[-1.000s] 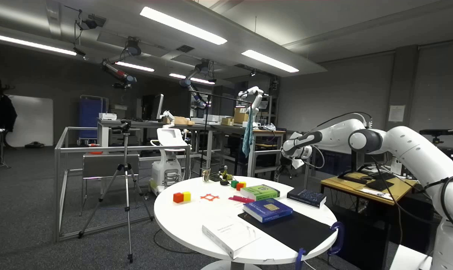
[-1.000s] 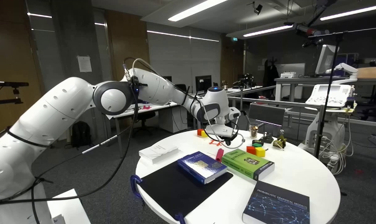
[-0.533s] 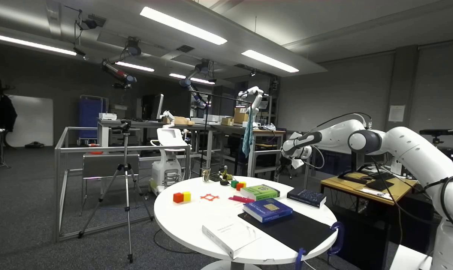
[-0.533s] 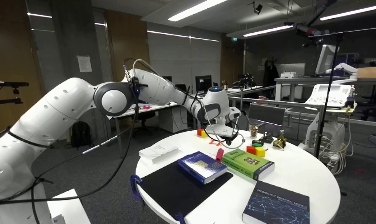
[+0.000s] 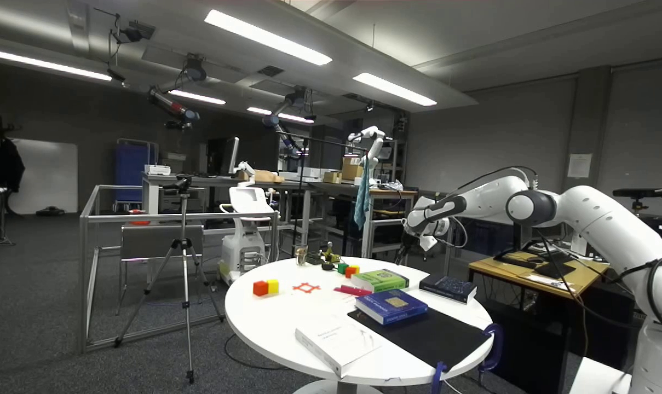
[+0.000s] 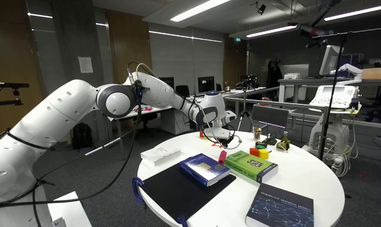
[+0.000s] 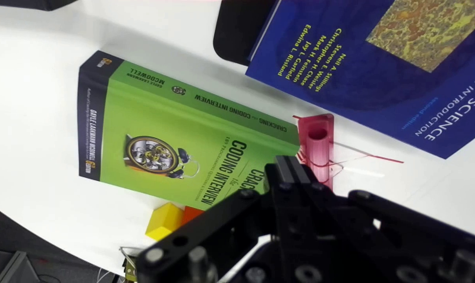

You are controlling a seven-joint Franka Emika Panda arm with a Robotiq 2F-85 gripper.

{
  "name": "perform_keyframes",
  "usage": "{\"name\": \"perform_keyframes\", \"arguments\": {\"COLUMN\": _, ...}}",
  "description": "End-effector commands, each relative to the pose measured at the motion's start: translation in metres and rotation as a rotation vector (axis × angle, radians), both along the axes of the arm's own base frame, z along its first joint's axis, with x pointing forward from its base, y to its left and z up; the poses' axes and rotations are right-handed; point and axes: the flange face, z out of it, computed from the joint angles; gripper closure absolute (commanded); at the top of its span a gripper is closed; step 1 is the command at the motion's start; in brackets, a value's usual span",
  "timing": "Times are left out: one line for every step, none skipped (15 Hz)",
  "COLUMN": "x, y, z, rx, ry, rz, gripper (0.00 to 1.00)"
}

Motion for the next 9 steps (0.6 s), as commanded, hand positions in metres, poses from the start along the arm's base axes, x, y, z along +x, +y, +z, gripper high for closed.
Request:
{"name": "perform_keyframes", "arguments": {"x": -0.005, "y": 0.026, "z": -0.002, "rx": -0.064, "ry": -0.014, "rz": -0.02, "gripper": 1.0}}
{"name": "perform_keyframes", "arguments": {"x": -0.005, "y": 0.034, "z": -0.008, "rx": -0.075, "ry": -0.021, "rz": -0.036, "gripper": 1.0}}
{"name": "perform_keyframes", "arguments": {"x": -0.006, "y": 0.041, "z": -0.014, "rx": -0.087, "ry": -0.03, "rz": -0.054, "gripper": 1.0}}
{"name": "perform_keyframes", "arguments": {"x": -0.007, "y": 0.048, "z": -0.021, "rx": -0.094, "ry": -0.04, "rz": -0.071, "gripper": 1.0}}
{"name": "perform_keyframes", "arguments": {"x": -0.008, "y": 0.054, "z": -0.028, "rx": -0.1, "ry": -0.051, "rz": -0.087, "gripper": 1.0}}
{"name": "perform_keyframes", "arguments": {"x": -0.01, "y": 0.059, "z": -0.034, "rx": -0.107, "ry": -0.06, "rz": -0.105, "gripper": 1.0}}
{"name": "perform_keyframes", "arguments": {"x": -0.011, "y": 0.064, "z": -0.04, "rx": -0.112, "ry": -0.073, "rz": -0.123, "gripper": 1.0}}
{"name": "perform_keyframes", "arguments": {"x": -0.013, "y": 0.067, "z": -0.044, "rx": -0.115, "ry": -0.087, "rz": -0.138, "gripper": 1.0}}
{"name": "perform_keyframes", "arguments": {"x": -0.015, "y": 0.069, "z": -0.047, "rx": -0.12, "ry": -0.105, "rz": -0.157, "gripper": 1.0}}
